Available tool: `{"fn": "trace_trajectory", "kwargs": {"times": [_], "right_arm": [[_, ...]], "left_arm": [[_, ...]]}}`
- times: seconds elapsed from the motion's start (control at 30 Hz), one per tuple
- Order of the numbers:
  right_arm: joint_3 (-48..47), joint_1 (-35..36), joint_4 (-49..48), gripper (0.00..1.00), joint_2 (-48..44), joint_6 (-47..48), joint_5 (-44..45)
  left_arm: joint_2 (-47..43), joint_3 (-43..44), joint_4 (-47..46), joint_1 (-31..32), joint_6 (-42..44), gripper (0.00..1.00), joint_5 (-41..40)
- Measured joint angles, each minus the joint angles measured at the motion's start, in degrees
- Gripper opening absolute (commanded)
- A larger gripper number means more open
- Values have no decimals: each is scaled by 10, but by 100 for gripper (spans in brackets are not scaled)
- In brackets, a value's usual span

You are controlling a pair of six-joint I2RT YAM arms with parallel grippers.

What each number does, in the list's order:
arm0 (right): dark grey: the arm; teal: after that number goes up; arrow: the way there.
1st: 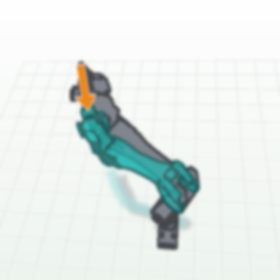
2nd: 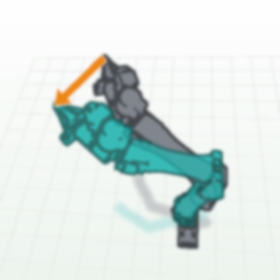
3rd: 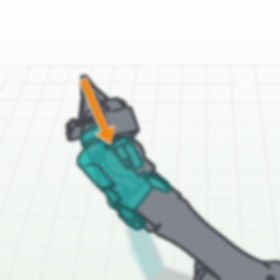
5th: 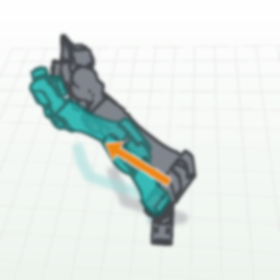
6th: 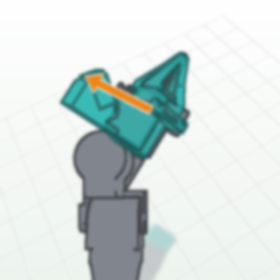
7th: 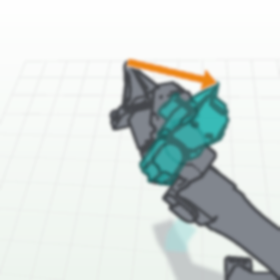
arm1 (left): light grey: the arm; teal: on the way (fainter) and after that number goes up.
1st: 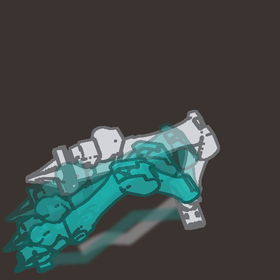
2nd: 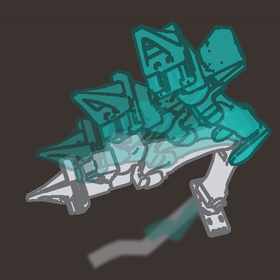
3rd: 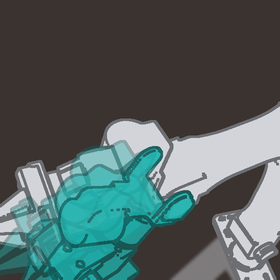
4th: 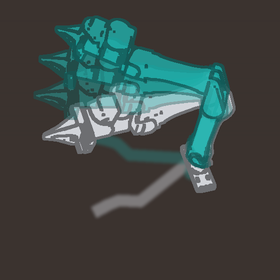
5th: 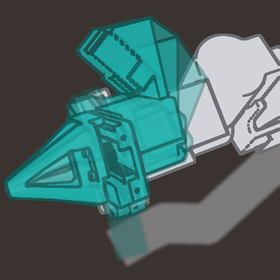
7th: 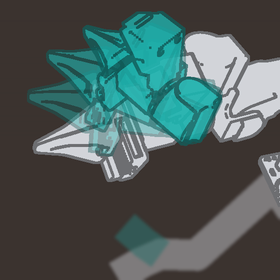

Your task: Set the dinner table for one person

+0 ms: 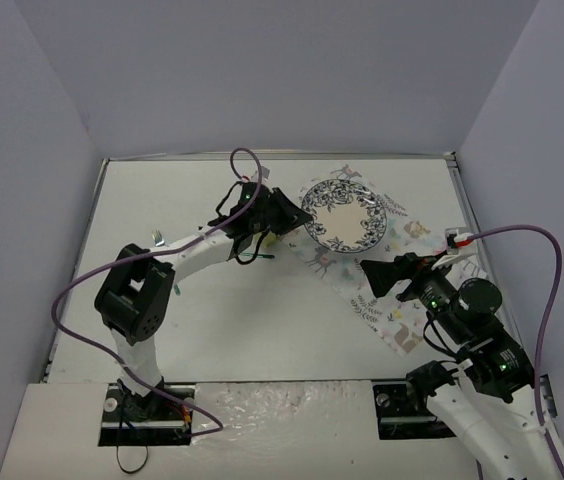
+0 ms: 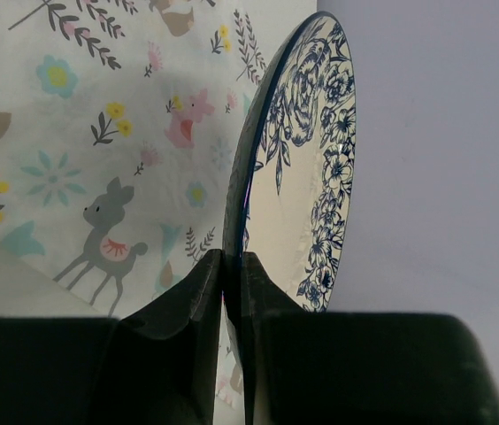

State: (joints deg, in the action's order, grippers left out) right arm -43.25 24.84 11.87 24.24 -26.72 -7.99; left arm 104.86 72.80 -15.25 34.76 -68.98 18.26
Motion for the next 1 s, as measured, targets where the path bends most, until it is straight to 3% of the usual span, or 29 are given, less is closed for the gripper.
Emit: {"fn": "trace_trajectory", "kwargs": {"times": [0.4, 1.0], "right_arm": [[-10, 0, 39, 100, -18, 13, 16], [-13, 0, 69, 100, -37, 15, 16]], "left_arm": [[99, 41, -79, 65, -20, 0, -53], [186, 57, -127, 76, -23, 0, -79]]}}
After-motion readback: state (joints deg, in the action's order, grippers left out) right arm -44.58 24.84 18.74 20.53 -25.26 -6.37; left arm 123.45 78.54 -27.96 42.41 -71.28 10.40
